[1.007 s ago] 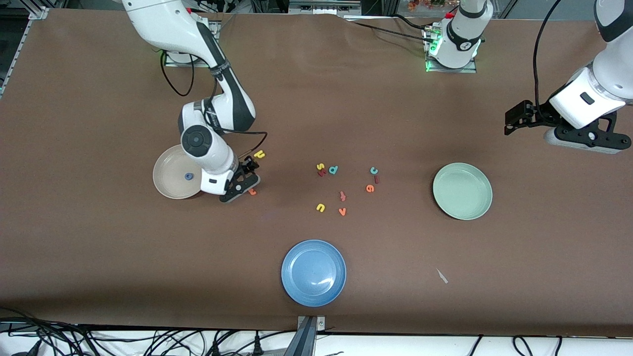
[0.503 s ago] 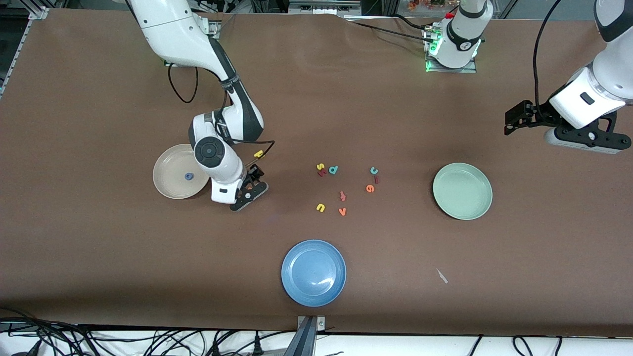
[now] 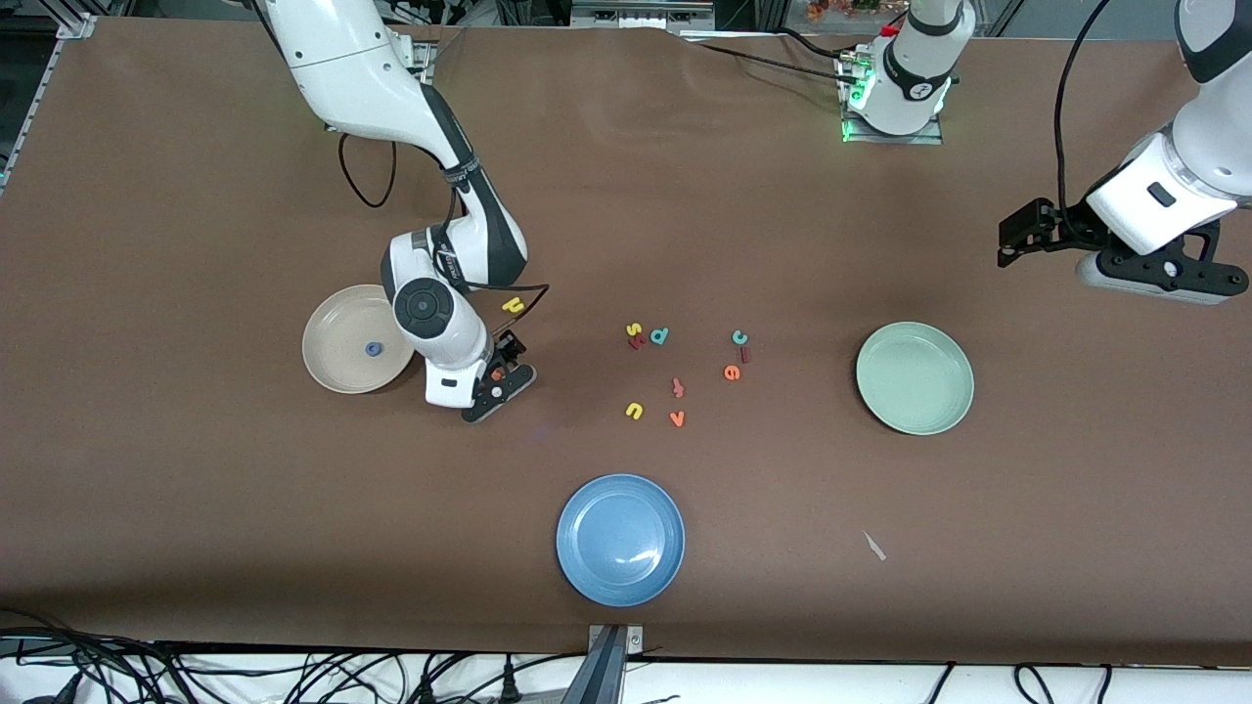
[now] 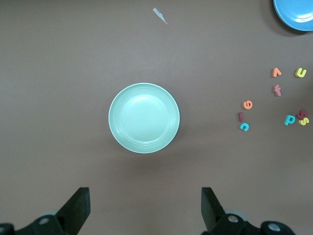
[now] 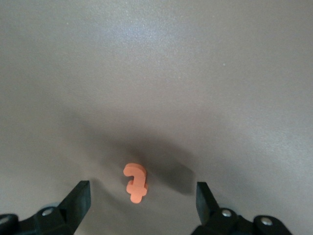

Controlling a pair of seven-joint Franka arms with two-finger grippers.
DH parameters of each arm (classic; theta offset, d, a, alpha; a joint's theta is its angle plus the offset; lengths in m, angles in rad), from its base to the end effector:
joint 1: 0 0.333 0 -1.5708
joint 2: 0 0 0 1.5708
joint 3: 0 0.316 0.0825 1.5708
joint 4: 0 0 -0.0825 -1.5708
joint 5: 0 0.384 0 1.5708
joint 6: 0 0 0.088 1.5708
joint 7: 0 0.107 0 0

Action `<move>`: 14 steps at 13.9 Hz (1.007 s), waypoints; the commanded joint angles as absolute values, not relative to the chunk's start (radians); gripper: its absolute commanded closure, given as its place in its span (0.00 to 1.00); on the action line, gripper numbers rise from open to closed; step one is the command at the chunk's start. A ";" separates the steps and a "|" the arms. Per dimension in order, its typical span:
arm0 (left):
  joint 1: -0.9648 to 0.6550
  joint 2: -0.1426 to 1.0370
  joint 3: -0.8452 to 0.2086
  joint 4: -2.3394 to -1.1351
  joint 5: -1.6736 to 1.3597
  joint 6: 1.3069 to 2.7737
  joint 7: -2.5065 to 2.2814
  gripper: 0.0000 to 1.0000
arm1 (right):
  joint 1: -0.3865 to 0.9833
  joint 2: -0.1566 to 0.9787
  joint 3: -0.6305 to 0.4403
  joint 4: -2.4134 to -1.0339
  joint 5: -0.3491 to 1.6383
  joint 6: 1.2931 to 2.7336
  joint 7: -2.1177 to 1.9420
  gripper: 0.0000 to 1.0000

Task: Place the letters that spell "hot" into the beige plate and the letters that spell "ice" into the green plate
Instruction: 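Reach the orange letter and grasp it with the right gripper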

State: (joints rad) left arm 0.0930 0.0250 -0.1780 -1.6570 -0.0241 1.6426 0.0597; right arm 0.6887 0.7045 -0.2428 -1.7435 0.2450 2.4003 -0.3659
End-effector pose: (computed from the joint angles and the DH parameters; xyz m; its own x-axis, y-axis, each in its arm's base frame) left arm 0.5626 -0.0493 0.5761 0.9891 -0.1425 -0.0373 -0.1414 -0.9895 0.0306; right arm 0.5910 0.2987 0.1782 0.7756 0.6310 -0.0160 0.6309 -0.7758 -0.0113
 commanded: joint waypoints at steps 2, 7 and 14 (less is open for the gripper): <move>0.091 0.040 -0.181 -1.624 -0.018 1.618 0.048 0.00 | 0.693 0.733 -0.241 -1.717 0.230 2.387 -0.373 0.19; 0.091 0.040 -0.181 -1.624 -0.018 1.618 0.048 0.00 | 0.701 0.732 -0.241 -1.715 0.230 2.384 -0.374 0.53; 0.089 0.040 -0.181 -1.623 -0.018 1.618 0.048 0.00 | 0.707 0.730 -0.241 -1.715 0.235 2.381 -0.362 0.85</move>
